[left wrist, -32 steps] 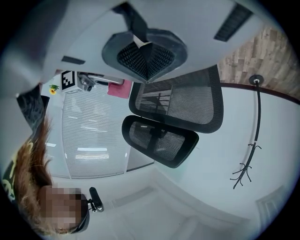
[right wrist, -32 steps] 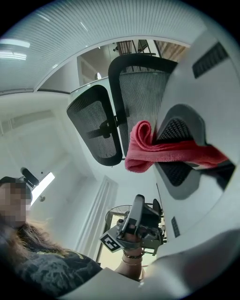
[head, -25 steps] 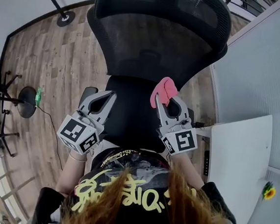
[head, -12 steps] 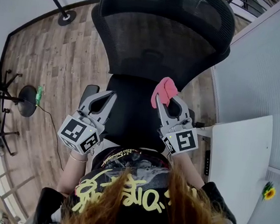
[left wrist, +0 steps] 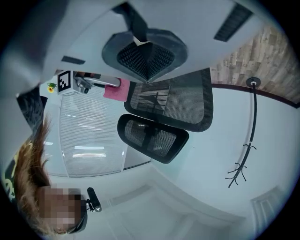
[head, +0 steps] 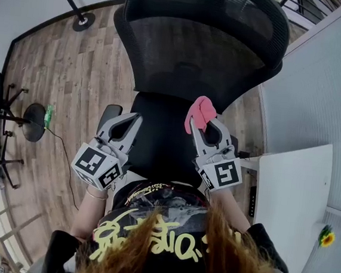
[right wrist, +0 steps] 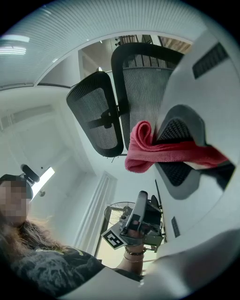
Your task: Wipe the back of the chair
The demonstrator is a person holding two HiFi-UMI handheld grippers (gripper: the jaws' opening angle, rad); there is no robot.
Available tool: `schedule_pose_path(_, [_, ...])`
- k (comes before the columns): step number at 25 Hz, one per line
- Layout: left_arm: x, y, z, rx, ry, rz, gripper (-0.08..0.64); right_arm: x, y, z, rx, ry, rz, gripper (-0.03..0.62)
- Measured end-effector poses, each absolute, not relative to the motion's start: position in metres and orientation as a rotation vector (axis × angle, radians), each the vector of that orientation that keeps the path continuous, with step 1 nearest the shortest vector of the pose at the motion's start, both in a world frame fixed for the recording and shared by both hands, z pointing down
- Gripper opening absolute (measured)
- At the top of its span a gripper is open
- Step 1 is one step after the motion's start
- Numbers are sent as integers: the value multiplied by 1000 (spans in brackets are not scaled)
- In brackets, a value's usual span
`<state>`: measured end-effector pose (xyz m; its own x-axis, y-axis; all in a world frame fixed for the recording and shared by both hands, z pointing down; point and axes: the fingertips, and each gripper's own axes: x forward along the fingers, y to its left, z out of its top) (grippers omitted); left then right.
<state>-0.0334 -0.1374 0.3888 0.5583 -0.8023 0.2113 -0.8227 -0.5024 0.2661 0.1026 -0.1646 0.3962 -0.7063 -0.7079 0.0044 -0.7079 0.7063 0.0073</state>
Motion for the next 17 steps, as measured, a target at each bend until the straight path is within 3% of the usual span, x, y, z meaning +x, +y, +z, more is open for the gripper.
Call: schedule_pose_path(17, [-34, -135, 388, 2458, -1353, 98, -11, 102, -164, 397, 1192, -2907, 0, 72])
